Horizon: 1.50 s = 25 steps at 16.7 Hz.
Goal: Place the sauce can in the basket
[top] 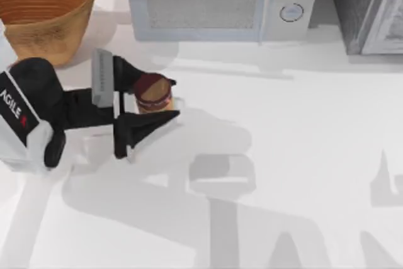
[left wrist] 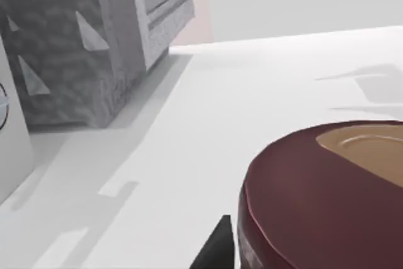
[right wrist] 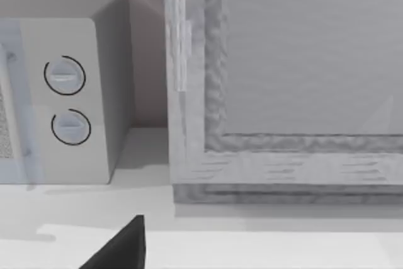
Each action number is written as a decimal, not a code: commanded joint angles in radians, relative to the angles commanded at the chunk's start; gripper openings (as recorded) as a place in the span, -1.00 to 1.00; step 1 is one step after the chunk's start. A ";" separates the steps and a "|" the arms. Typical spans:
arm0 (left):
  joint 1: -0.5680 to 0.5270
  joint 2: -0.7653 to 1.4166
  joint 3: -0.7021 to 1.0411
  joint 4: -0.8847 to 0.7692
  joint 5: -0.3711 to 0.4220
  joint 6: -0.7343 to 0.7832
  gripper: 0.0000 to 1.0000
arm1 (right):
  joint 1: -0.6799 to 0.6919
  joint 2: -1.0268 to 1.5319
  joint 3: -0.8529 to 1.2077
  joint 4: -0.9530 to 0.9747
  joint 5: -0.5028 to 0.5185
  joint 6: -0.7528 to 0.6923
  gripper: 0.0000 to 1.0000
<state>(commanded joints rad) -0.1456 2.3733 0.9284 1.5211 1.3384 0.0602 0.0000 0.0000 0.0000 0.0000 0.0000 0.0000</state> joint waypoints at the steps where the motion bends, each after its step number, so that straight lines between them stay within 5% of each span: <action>1: 0.035 -0.040 0.057 -0.063 0.010 0.006 -1.00 | 0.000 0.000 0.000 0.000 0.000 0.000 1.00; 6: 0.228 -0.225 0.386 -0.492 -0.027 0.018 -1.00 | 0.000 0.000 0.000 0.000 0.000 0.000 1.00; 11: 0.437 -0.264 0.523 -0.792 -0.075 0.006 -1.00 | 0.000 0.000 0.000 0.000 0.000 0.000 1.00; 16: 0.540 -0.270 0.564 -0.932 -0.107 -0.024 -1.00 | 0.000 0.000 0.000 0.000 0.000 0.000 1.00; 25: 0.481 -0.206 0.610 -0.921 -0.163 -0.029 -1.00 | 0.000 0.000 0.000 0.000 0.000 0.000 1.00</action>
<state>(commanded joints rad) 0.3355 2.1672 1.5386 0.6003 1.1753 0.0317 0.0000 0.0000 0.0000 0.0000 0.0000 0.0000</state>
